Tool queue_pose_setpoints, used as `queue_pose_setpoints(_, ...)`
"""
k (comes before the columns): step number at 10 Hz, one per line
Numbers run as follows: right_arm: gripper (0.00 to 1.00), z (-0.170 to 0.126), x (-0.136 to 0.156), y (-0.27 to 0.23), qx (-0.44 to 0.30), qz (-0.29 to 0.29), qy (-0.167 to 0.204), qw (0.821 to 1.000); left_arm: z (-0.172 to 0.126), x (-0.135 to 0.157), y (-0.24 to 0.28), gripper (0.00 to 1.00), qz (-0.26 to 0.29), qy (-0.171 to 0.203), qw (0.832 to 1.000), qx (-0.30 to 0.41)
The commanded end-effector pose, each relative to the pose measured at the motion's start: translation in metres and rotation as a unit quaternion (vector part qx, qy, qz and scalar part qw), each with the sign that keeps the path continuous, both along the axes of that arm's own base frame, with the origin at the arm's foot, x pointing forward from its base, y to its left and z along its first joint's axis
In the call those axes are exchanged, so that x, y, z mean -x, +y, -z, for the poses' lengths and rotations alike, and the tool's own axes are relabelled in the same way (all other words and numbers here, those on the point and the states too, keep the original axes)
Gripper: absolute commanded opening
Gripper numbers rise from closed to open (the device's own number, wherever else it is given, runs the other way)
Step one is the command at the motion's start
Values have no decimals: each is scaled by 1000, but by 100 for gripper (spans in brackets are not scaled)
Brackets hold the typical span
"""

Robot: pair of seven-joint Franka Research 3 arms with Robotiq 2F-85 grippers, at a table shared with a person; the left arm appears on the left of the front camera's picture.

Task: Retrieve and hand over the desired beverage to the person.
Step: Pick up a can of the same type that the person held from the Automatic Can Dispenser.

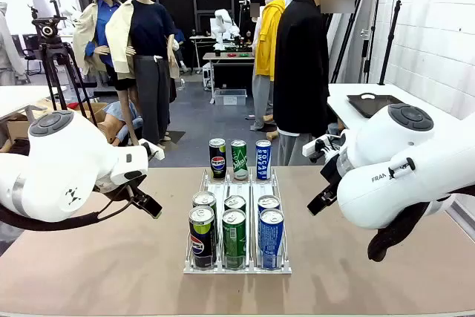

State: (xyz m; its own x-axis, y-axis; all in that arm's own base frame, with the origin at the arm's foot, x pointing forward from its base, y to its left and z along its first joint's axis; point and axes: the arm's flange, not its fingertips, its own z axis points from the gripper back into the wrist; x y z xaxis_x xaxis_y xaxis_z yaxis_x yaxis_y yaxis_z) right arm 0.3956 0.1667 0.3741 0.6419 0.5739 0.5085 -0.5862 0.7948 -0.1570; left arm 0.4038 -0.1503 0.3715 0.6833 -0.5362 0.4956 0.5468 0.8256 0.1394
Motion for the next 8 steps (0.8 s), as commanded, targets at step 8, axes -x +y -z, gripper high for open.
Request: queue_pose_setpoints(8, 100, 0, 0, 0, 0, 0, 0, 1000, 0, 0, 0, 100, 0, 0, 1000, 0)
